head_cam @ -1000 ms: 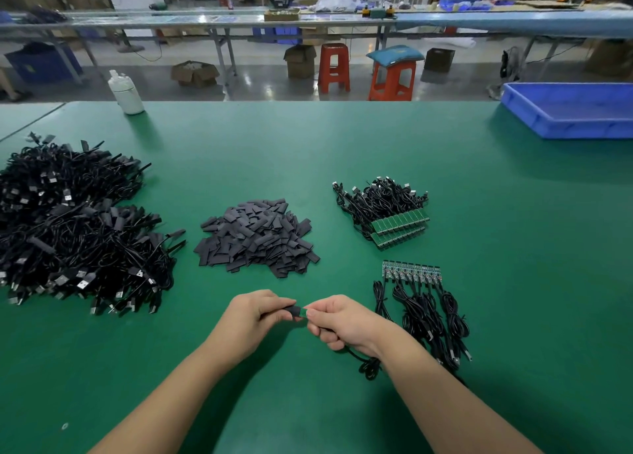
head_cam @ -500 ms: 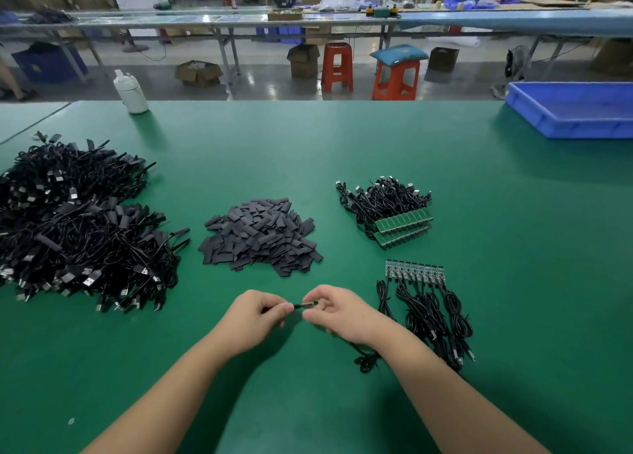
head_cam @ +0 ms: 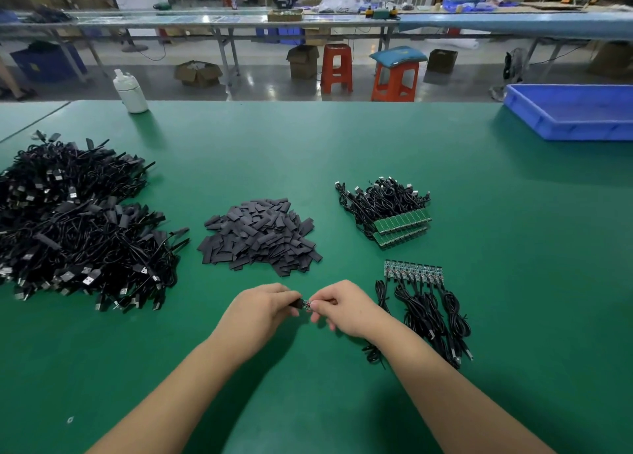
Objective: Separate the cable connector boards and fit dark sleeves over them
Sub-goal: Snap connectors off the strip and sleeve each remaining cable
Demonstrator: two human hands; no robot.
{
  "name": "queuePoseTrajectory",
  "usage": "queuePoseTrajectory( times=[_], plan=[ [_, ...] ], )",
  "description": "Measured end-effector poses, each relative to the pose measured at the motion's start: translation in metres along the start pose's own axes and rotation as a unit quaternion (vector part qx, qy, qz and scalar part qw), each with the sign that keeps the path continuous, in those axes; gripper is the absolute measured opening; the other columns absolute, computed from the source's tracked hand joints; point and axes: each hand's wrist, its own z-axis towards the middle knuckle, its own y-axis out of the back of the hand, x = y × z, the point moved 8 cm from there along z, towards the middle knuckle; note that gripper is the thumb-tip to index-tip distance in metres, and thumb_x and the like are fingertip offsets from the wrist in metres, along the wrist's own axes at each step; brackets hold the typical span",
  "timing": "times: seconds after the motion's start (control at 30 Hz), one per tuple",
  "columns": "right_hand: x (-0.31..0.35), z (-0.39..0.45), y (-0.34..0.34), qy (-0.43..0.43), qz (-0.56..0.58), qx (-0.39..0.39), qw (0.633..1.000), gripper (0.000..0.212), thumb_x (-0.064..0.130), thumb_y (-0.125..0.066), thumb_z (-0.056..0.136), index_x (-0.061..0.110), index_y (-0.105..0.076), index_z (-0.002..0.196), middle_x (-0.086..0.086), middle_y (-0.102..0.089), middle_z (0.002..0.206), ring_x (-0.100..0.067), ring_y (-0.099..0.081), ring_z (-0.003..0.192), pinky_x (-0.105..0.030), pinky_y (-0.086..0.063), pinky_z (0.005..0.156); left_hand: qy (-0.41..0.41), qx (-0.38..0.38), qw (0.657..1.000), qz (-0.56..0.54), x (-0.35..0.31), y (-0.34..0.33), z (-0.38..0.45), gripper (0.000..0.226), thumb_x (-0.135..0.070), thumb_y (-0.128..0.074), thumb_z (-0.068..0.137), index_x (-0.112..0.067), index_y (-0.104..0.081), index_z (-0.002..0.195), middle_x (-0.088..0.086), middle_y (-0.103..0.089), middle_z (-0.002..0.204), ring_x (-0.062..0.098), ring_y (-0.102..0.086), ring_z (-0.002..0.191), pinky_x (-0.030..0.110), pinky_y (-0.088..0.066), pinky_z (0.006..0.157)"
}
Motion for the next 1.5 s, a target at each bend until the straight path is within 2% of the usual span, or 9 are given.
queuePoseTrajectory(
  times=[0.33, 0.6, 0.83, 0.97, 1.03, 1.1, 1.2, 1.3, 1.5],
  plan=[
    [0.000, -0.004, -0.001, -0.019, 0.083, 0.036, 0.996, 0.020, 0.015, -0.054, 0.100, 0.012, -0.071, 0.090, 0.010, -0.065, 0.058, -0.003, -0.046, 0.044, -0.019, -0.038, 0.043, 0.042, -0.007, 0.993, -0.106, -0.002, -0.014, 0.001, 0.014, -0.021, -0.072, 0.088, -0.026, -0.076, 0.101, -0.010, -0.070, 0.087, 0.002, -0.060, 0.079, 0.016, -0.046, 0.077],
    [0.003, -0.008, -0.016, -0.059, 0.154, 0.070, 0.984, 0.040, 0.001, -0.035, 0.105, -0.005, -0.038, 0.145, -0.023, -0.058, 0.106, -0.021, -0.065, 0.072, -0.024, -0.057, 0.061, 0.056, 0.017, 0.993, -0.104, -0.005, -0.026, 0.004, 0.017, -0.016, -0.069, 0.088, -0.023, -0.075, 0.103, -0.004, -0.070, 0.086, 0.012, -0.063, 0.080, 0.028, -0.049, 0.080],
    [0.004, -0.013, -0.016, -0.071, 0.142, 0.071, 0.985, 0.049, -0.001, -0.034, 0.105, 0.001, -0.025, 0.153, -0.029, -0.061, 0.121, -0.027, -0.065, 0.093, -0.032, -0.058, 0.086, 0.072, 0.050, 0.993, -0.083, -0.007, -0.041, 0.005, 0.016, -0.012, -0.064, 0.091, -0.017, -0.074, 0.102, -0.001, -0.068, 0.089, 0.013, -0.062, 0.083, 0.034, -0.049, 0.082],
    [0.009, -0.008, -0.003, -0.047, 0.226, -0.027, 0.973, 0.047, 0.000, -0.044, 0.102, 0.001, -0.037, 0.148, -0.019, -0.068, 0.106, -0.019, -0.068, 0.077, -0.026, -0.061, 0.074, 0.121, -0.066, 0.981, -0.139, 0.004, -0.027, 0.007, 0.042, -0.011, -0.069, 0.088, -0.017, -0.060, 0.129, -0.005, -0.064, 0.115, 0.007, -0.061, 0.098, 0.031, -0.049, 0.093],
    [0.012, -0.002, 0.011, -0.023, 0.377, -0.094, 0.921, 0.041, 0.000, -0.048, 0.101, 0.000, -0.045, 0.142, -0.018, -0.070, 0.111, -0.020, -0.073, 0.087, -0.026, -0.060, 0.076, 0.241, -0.104, 0.904, -0.336, 0.018, -0.027, 0.001, 0.061, -0.022, -0.072, 0.088, -0.022, -0.043, 0.142, -0.007, -0.057, 0.130, 0.007, -0.063, 0.108, 0.031, -0.049, 0.099],
    [0.015, 0.004, 0.018, 0.002, 0.577, -0.115, 0.809, 0.032, -0.003, -0.049, 0.099, -0.004, -0.052, 0.132, -0.019, -0.071, 0.108, -0.026, -0.073, 0.095, -0.030, -0.060, 0.081, 0.304, -0.033, 0.800, -0.517, 0.014, -0.053, -0.001, 0.060, -0.035, -0.070, 0.086, -0.021, -0.046, 0.139, 0.004, -0.061, 0.130, 0.021, -0.065, 0.112, 0.040, -0.048, 0.104],
    [0.024, 0.014, 0.022, 0.026, 0.697, -0.116, 0.708, 0.020, -0.005, -0.050, 0.098, -0.004, -0.059, 0.116, -0.019, -0.074, 0.098, -0.028, -0.073, 0.094, -0.031, -0.061, 0.078, 0.234, 0.075, 0.828, -0.504, -0.018, -0.061, 0.000, 0.017, -0.027, -0.065, 0.094, -0.014, -0.070, 0.103, 0.010, -0.074, 0.100, 0.026, -0.066, 0.088, 0.037, -0.049, 0.088],
    [0.032, 0.018, 0.026, 0.046, 0.639, -0.116, 0.759, 0.025, -0.003, -0.053, 0.097, -0.003, -0.056, 0.122, -0.016, -0.074, 0.102, -0.026, -0.072, 0.098, -0.031, -0.059, 0.083, 0.232, 0.045, 0.832, -0.501, -0.017, -0.054, 0.004, 0.023, -0.014, -0.055, 0.099, -0.008, -0.070, 0.084, 0.010, -0.071, 0.077, 0.022, -0.064, 0.072, 0.033, -0.051, 0.073],
    [0.033, 0.013, 0.056, 0.083, 0.541, -0.124, 0.827, 0.034, -0.002, -0.055, 0.096, 0.015, -0.058, 0.125, -0.013, -0.074, 0.096, -0.026, -0.073, 0.087, -0.036, -0.060, 0.081, 0.258, -0.003, 0.872, -0.417, 0.035, -0.012, -0.003, 0.024, -0.019, -0.054, 0.100, -0.019, -0.071, 0.083, 0.005, -0.054, 0.057, 0.020, -0.056, 0.049, 0.022, -0.040, 0.050]
  ],
)
